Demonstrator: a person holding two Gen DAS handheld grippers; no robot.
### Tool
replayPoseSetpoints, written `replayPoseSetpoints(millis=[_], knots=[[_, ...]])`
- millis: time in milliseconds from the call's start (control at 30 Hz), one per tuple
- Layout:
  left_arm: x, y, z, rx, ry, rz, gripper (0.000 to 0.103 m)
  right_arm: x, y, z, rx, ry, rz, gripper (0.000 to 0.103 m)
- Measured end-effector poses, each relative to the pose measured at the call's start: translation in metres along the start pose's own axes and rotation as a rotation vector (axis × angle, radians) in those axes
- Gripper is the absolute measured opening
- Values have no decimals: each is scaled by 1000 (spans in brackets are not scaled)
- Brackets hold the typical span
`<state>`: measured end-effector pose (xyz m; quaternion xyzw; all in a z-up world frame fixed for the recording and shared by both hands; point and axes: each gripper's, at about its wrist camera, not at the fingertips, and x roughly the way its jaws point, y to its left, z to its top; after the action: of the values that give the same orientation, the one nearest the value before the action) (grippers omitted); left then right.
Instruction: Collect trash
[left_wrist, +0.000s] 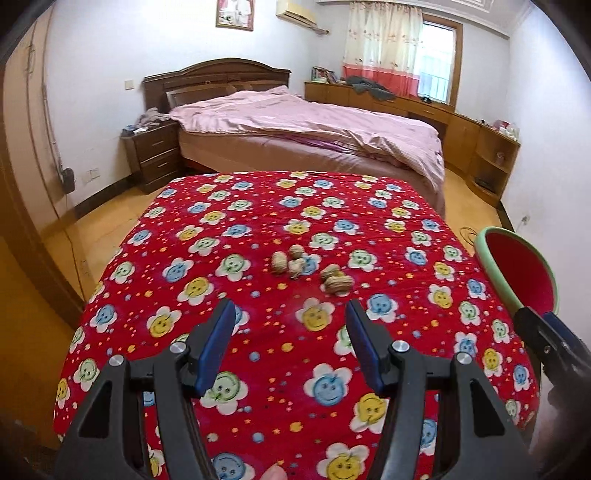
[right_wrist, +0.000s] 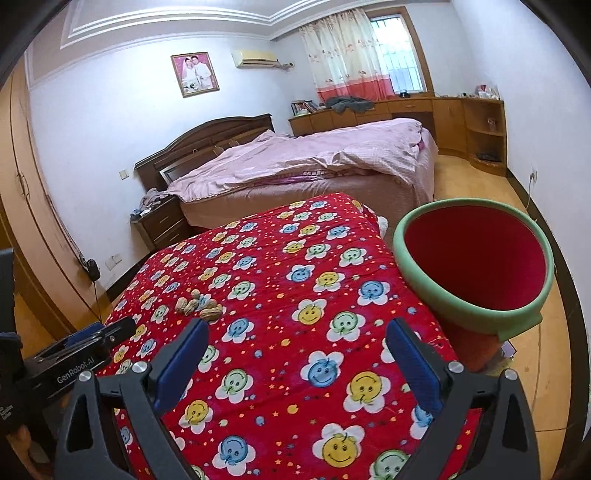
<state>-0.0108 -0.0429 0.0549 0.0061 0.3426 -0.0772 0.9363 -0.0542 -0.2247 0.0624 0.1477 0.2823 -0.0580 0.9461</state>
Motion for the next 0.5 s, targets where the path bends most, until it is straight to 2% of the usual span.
replayPoseSetpoints(millis=[500], knots=[[1,16,-13,-45,-26,42,62,-1,22,-10,-67,-6,5,98]])
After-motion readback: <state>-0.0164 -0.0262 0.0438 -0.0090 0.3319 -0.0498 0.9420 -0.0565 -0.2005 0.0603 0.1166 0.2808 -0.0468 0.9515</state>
